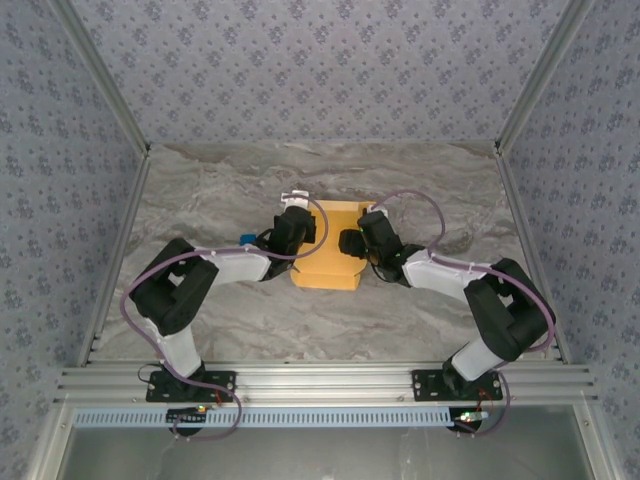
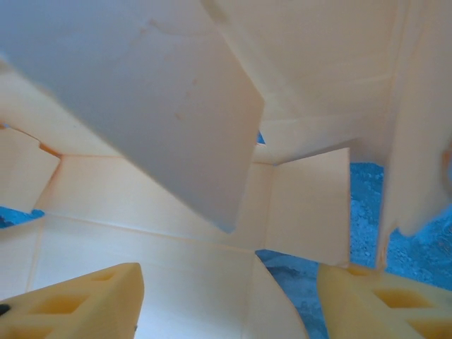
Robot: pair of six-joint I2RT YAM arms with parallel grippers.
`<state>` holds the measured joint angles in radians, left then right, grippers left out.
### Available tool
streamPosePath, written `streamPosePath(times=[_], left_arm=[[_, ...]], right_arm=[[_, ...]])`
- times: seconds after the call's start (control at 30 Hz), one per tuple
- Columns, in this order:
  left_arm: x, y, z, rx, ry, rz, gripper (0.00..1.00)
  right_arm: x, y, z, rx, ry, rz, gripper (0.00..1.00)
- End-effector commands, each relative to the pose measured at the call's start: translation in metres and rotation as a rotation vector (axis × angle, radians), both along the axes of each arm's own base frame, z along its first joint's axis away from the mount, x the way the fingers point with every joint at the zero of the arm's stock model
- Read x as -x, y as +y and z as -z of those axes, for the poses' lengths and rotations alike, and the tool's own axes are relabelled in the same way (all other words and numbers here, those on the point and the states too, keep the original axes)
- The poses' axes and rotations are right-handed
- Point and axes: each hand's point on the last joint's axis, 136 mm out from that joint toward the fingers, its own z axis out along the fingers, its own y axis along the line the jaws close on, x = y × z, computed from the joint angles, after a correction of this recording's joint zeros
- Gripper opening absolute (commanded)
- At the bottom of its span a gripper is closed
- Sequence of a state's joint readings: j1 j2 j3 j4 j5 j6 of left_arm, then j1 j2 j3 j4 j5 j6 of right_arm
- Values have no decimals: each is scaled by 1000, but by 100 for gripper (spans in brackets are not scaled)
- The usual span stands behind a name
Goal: Fold the paper box
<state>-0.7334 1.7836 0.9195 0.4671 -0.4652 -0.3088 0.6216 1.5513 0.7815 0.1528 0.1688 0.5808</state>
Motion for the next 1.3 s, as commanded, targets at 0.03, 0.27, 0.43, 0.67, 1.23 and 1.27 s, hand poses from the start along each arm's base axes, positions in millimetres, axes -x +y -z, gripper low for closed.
streamPosePath(times=[0.03,0.27,0.43,0.67,1.23,1.27], left_arm=[[0,-2,-10,28,-22,-6,0],[1,-4,-8,31,-14,0,0],[1,-5,-6,33,-10,4,0],[2,-5,-4,35,-3,8,0],[-3,14,4,4,10,-42,0],[-3,16,4,3,12,-44,0]], right_arm=[[-1,10,-16,-37,-67,-50,62],[1,20,-11,-53,-66,-109,51],[-1,29,-5,-41,-54,-155,47],[-3,38,3,-32,-32,-198,44],[36,9,-27,127,-37,-329,54],[41,7,-33,136,-41,-354,54]])
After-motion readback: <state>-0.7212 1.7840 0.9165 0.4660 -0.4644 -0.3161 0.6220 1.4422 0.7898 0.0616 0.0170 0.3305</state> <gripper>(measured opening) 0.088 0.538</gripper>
